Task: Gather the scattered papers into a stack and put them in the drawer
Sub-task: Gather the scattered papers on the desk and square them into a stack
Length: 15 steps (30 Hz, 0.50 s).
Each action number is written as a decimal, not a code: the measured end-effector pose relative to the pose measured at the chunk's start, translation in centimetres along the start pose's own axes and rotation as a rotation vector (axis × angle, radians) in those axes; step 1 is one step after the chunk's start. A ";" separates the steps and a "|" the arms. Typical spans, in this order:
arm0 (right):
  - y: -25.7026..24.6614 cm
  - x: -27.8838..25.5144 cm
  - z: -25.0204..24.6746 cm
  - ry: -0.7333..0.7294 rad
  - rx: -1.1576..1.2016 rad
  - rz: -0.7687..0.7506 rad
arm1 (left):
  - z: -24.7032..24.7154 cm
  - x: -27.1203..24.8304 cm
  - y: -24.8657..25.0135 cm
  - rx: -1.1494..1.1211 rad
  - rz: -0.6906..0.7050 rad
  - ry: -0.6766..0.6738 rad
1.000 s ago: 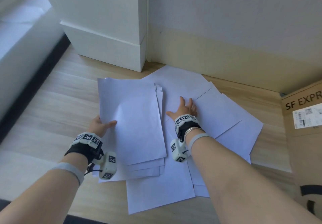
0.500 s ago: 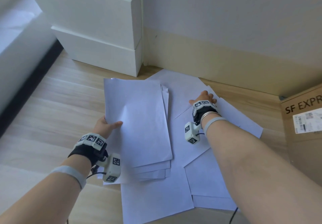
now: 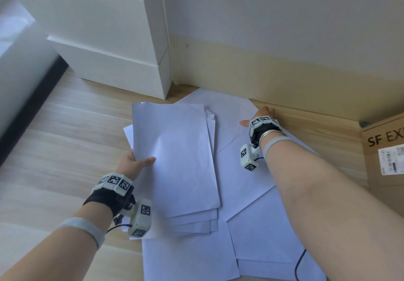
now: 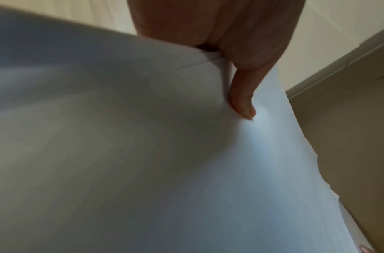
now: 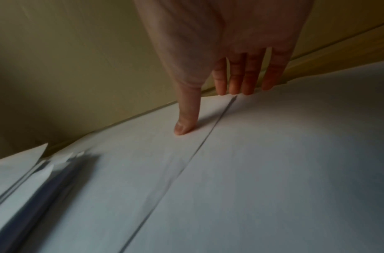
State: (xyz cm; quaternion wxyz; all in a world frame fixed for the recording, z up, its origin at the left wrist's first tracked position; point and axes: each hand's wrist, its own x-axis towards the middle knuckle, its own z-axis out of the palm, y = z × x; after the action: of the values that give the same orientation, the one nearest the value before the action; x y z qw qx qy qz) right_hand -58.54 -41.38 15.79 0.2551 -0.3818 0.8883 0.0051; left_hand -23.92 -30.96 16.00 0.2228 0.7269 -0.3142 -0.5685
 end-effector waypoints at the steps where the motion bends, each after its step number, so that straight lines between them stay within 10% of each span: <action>1: -0.1 0.0 -0.2 -0.012 0.013 0.007 | 0.0 0.0 0.0 -0.008 0.002 -0.001; 8: -0.2 0.3 0.5 -0.176 0.016 -0.004 | 0.5 -0.1 -0.1 -0.042 0.022 -0.014; 15: 0.3 -0.8 0.3 0.015 0.058 -0.033 | 0.6 0.0 -0.6 -0.050 0.043 -0.021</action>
State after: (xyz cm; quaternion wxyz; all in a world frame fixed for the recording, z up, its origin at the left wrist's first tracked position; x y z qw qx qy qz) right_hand -58.14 -40.55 15.79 0.2595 -0.3889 0.8836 -0.0276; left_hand -24.37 -30.53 15.44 0.2497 0.7084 -0.3177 -0.5787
